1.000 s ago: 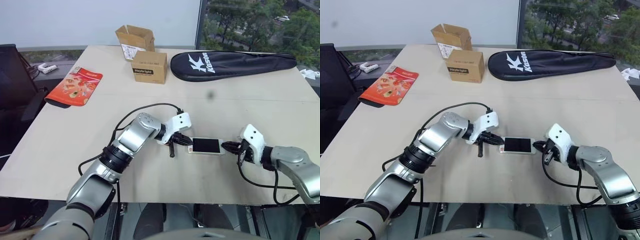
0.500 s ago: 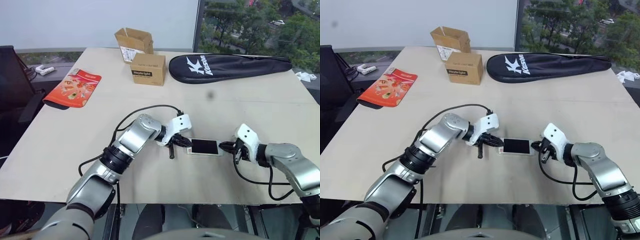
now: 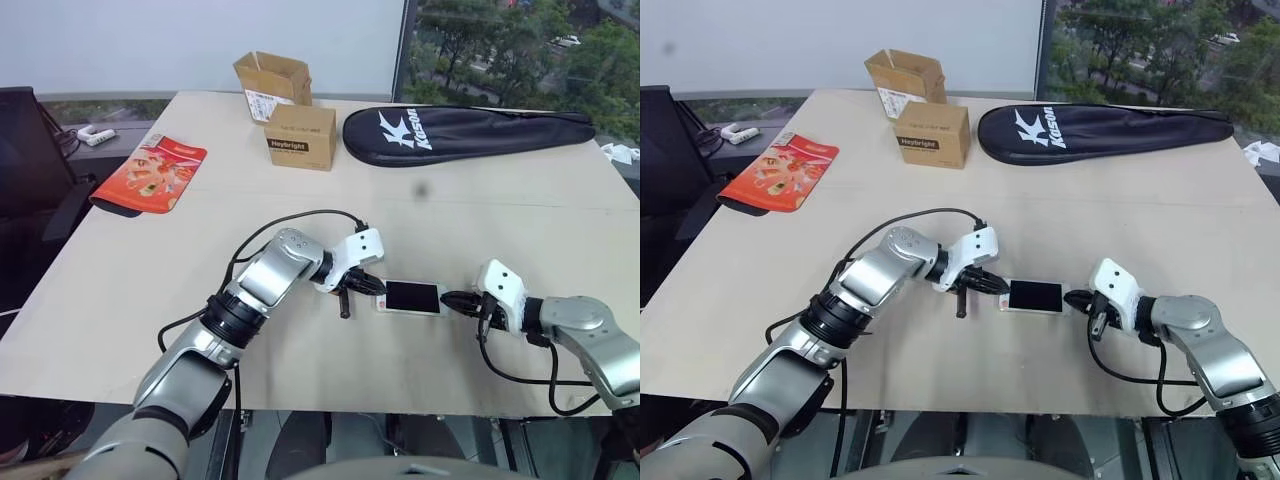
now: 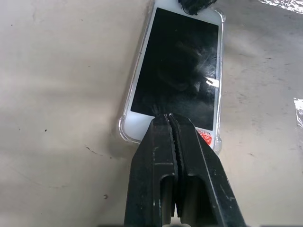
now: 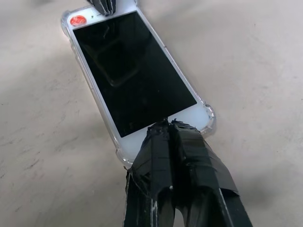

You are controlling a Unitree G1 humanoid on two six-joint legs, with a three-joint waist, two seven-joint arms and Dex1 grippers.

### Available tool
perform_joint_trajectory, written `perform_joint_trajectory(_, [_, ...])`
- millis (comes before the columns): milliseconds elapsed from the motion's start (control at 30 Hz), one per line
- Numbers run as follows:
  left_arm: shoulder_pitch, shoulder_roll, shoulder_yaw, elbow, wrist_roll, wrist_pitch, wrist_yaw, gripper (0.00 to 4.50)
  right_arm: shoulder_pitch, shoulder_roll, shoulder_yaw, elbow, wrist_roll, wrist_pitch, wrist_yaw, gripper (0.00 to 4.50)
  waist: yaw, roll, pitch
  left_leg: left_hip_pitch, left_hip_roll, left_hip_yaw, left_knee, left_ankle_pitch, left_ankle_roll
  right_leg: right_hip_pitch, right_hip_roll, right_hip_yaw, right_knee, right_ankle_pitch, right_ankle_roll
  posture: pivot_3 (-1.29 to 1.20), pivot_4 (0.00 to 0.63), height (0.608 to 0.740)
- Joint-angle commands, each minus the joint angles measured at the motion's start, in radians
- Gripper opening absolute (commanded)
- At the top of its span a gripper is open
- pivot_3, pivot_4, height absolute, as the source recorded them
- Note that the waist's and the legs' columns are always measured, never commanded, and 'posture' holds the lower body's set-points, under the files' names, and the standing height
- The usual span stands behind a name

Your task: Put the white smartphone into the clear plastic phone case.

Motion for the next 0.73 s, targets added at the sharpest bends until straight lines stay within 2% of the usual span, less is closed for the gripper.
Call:
perform_joint_trajectory(33, [0.032, -0.005, 0.083, -0.058, -0.064, -0.081, -0.018, 0.00, 0.027, 0.036, -0.023, -0.007, 0.072, 0.010, 0.036, 0.31, -0.005, 0.006, 0.006, -0.001, 0.000, 0.000, 0.000, 0.000, 0.000, -0.001, 0.000, 0.001, 0.000, 0.000, 0.000, 0.00, 0.150, 0.740])
perform_joint_trajectory(67, [0.050, -0.006, 0.123, -0.084, -0.100, -0.095, -0.024, 0.00, 0.023, 0.043, -0.057, -0.027, 0.108, 0.018, 0.039, 0.62, -0.007, 0.008, 0.007, -0.001, 0.000, 0.000, 0.000, 0.000, 0.000, -0.002, 0.000, 0.002, 0.000, 0.000, 0.000, 0.00, 0.150, 0.740])
perform_joint_trajectory(100, [0.069, -0.006, 0.163, -0.109, -0.130, -0.112, -0.024, 0.00, 0.020, 0.044, -0.088, -0.043, 0.139, 0.019, 0.048, 0.71, -0.009, 0.011, 0.011, -0.001, 0.000, 0.000, 0.000, 0.000, 0.000, -0.002, 0.000, 0.003, 0.000, 0.000, 0.000, 0.00, 0.150, 0.740])
perform_joint_trajectory(133, [0.091, -0.007, 0.213, -0.127, -0.153, -0.109, 0.004, 0.00, 0.021, 0.039, -0.126, -0.054, 0.170, 0.013, 0.062, 1.38, -0.009, 0.013, 0.016, -0.002, 0.000, 0.000, 0.000, 0.000, 0.000, -0.003, 0.000, 0.004, 0.001, 0.000, 0.000, 0.00, 0.150, 0.740])
perform_joint_trajectory(167, [0.115, 0.001, 0.253, -0.140, -0.164, -0.121, 0.026, 0.00, 0.024, 0.029, -0.160, -0.057, 0.192, 0.005, 0.075, 1.63, -0.009, 0.014, 0.018, -0.002, 0.000, 0.000, 0.000, 0.000, 0.000, -0.004, 0.000, 0.004, 0.001, 0.000, 0.000, 0.00, 0.150, 0.740])
perform_joint_trajectory(200, [0.139, 0.012, 0.286, -0.151, -0.173, -0.135, 0.040, 0.00, 0.031, 0.017, -0.189, -0.055, 0.210, 0.001, 0.093, 2.12, -0.008, 0.016, 0.020, -0.004, 0.000, 0.001, 0.000, 0.000, 0.000, -0.006, 0.000, 0.004, 0.002, 0.000, 0.000, 0.00, 0.150, 0.740])
perform_joint_trajectory(233, [0.154, 0.020, 0.305, -0.158, -0.178, -0.143, 0.046, 0.00, 0.036, 0.008, -0.207, -0.054, 0.222, -0.001, 0.104, 2.30, -0.008, 0.018, 0.021, -0.010, 0.000, 0.001, 0.002, 0.000, 0.000, -0.012, 0.000, 0.005, 0.004, 0.005, 0.000, 0.00, 0.150, 0.740])
perform_joint_trajectory(267, [0.173, 0.029, 0.329, -0.167, -0.184, -0.160, 0.051, 0.00, 0.044, -0.002, -0.227, -0.045, 0.229, -0.010, 0.120, 2.80, -0.007, 0.019, 0.022, -0.013, -0.001, 0.001, 0.003, 0.000, 0.000, -0.015, 0.000, 0.005, 0.004, 0.005, 0.000, 0.00, 0.150, 0.740])
perform_joint_trajectory(300, [0.200, 0.041, 0.373, -0.179, -0.200, -0.171, 0.067, 0.00, 0.059, -0.019, -0.259, -0.027, 0.241, -0.026, 0.152, 2.93, -0.006, 0.019, 0.023, -0.015, -0.001, 0.003, 0.003, 0.000, 0.000, -0.017, 0.000, 0.004, 0.004, 0.006, 0.000, 0.00, 0.150, 0.740])
perform_joint_trajectory(333, [0.233, 0.056, 0.424, -0.190, -0.217, -0.184, 0.079, 0.00, 0.076, -0.039, -0.292, -0.001, 0.245, -0.050, 0.184, 3.40, -0.006, 0.019, 0.023, -0.015, -0.001, 0.003, 0.003, 0.000, 0.000, -0.017, 0.000, 0.004, 0.004, 0.005, 0.000, 0.00, 0.150, 0.740])
perform_joint_trajectory(367, [0.263, 0.074, 0.466, -0.197, -0.233, -0.189, 0.085, 0.57, 0.091, -0.055, -0.321, 0.022, 0.248, -0.072, 0.211, 3.78, -0.006, 0.019, 0.023, -0.016, -0.001, 0.003, 0.003, 0.000, 0.000, -0.017, 0.000, 0.003, 0.003, 0.005, 0.000, 0.00, 0.150, 0.740])
perform_joint_trajectory(400, [0.300, 0.102, 0.494, -0.201, -0.240, -0.195, 0.079, 0.93, 0.104, -0.070, -0.348, 0.045, 0.249, -0.093, 0.234, 4.28, -0.006, 0.019, 0.024, -0.016, -0.001, 0.003, 0.003, 0.000, 0.000, -0.017, 0.000, 0.003, 0.003, 0.005, 0.000, 0.00, 0.150, 0.740])
perform_joint_trajectory(433, [0.341, 0.133, 0.516, -0.201, -0.242, -0.217, 0.059, 1.31, 0.116, -0.086, -0.368, 0.066, 0.244, -0.115, 0.253, 4.50, -0.006, 0.019, 0.025, -0.016, -0.001, 0.003, 0.003, 0.000, 0.000, -0.017, 0.000, 0.003, 0.003, 0.005, 0.000, 0.00, 0.150, 0.740])
perform_joint_trajectory(467, [0.368, 0.154, 0.526, -0.202, -0.244, -0.232, 0.046, 1.68, 0.123, -0.095, -0.380, 0.080, 0.241, -0.130, 0.267, 4.50, -0.008, 0.020, 0.025, -0.016, -0.001, 0.003, 0.003, 0.000, 0.000, -0.017, 0.000, 0.003, 0.003, 0.005, 0.000, 0.00, 0.150, 0.740])
perform_joint_trajectory(533, [0.443, 0.215, 0.552, -0.209, -0.247, -0.277, 0.002, 2.70, 0.146, -0.123, -0.404, 0.126, 0.217, -0.184, 0.307, 4.50, -0.009, 0.021, 0.026, -0.016, -0.001, 0.004, 0.002, 0.000, 0.000, -0.018, 0.000, 0.003, 0.004, 0.005, 0.000, 0.00, 0.150, 0.740])
perform_joint_trajectory(633, [0.506, 0.256, 0.585, -0.219, -0.266, -0.307, -0.016, 4.10, 0.161, -0.145, -0.428, 0.177, 0.209, -0.226, 0.345, 4.50, -0.004, 0.022, 0.028, -0.015, -0.001, 0.005, 0.002, 0.000, 0.000, -0.018, 0.000, 0.004, 0.004, 0.004, -0.003, 0.00, 0.150, 0.740])
perform_joint_trajectory(667, [0.527, 0.267, 0.593, -0.217, -0.254, -0.320, -0.003, 4.44, 0.164, -0.152, -0.435, 0.197, 0.208, -0.235, 0.356, 4.50, -0.001, 0.022, 0.028, -0.016, -0.001, 0.005, 0.003, 0.000, 0.000, -0.018, -0.001, 0.004, 0.004, 0.003, -0.004, 0.00, 0.150, 0.740])
perform_joint_trajectory(733, [0.559, 0.290, 0.595, -0.215, -0.225, -0.353, 0.004, 4.44, 0.166, -0.161, -0.442, 0.229, 0.201, -0.249, 0.369, 4.50, 0.000, 0.022, 0.028, -0.016, -0.001, 0.005, 0.004, 0.000, 0.000, -0.017, -0.001, 0.004, 0.004, 0.003, -0.004, 0.00, 0.150, 0.740])
